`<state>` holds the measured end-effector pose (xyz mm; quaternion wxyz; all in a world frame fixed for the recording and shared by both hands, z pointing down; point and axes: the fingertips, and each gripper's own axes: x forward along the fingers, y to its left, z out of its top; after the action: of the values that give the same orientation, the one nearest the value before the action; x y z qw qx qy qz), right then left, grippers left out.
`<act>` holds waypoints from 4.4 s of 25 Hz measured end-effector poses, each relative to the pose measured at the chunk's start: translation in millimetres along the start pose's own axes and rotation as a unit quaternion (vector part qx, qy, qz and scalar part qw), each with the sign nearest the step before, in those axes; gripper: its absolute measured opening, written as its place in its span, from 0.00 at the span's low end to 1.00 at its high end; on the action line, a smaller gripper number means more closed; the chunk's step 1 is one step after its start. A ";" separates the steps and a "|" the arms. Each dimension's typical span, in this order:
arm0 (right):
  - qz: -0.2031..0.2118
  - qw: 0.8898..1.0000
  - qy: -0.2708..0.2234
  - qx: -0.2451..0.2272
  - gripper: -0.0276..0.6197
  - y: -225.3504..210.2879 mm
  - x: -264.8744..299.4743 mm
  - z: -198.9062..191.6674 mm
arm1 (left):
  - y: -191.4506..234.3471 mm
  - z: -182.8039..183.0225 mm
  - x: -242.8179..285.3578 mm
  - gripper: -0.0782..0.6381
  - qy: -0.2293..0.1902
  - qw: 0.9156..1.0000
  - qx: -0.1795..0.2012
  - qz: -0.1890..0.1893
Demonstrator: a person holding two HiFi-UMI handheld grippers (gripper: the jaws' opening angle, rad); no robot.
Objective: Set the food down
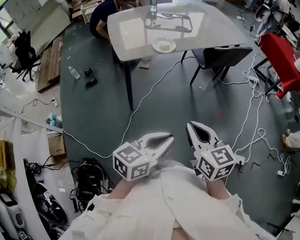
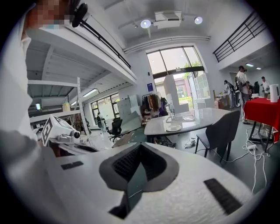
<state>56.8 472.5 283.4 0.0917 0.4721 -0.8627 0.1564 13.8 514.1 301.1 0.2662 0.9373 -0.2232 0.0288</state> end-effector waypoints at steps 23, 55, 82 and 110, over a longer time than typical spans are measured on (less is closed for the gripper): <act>0.048 0.999 0.023 0.010 0.05 -112.4 129.6 43.7 | 139.4 70.8 104.3 0.15 0.008 0.998 -0.042 0.049; -0.001 0.998 0.045 0.041 0.05 -215.1 369.2 127.7 | 375.5 236.4 186.8 0.15 0.034 0.999 -0.034 -0.003; 0.000 0.995 0.075 0.062 0.05 -260.0 429.0 136.9 | 440.0 248.8 227.7 0.15 0.075 0.996 -0.055 -0.012; 0.013 0.982 0.149 0.118 0.05 -294.7 465.8 83.3 | 523.7 196.5 215.6 0.15 0.102 0.976 -0.164 0.105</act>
<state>54.1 -72.1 402.2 0.1609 0.4394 -0.8212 0.3268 -32.3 -70.6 424.6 0.4331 0.8442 -0.2942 0.1147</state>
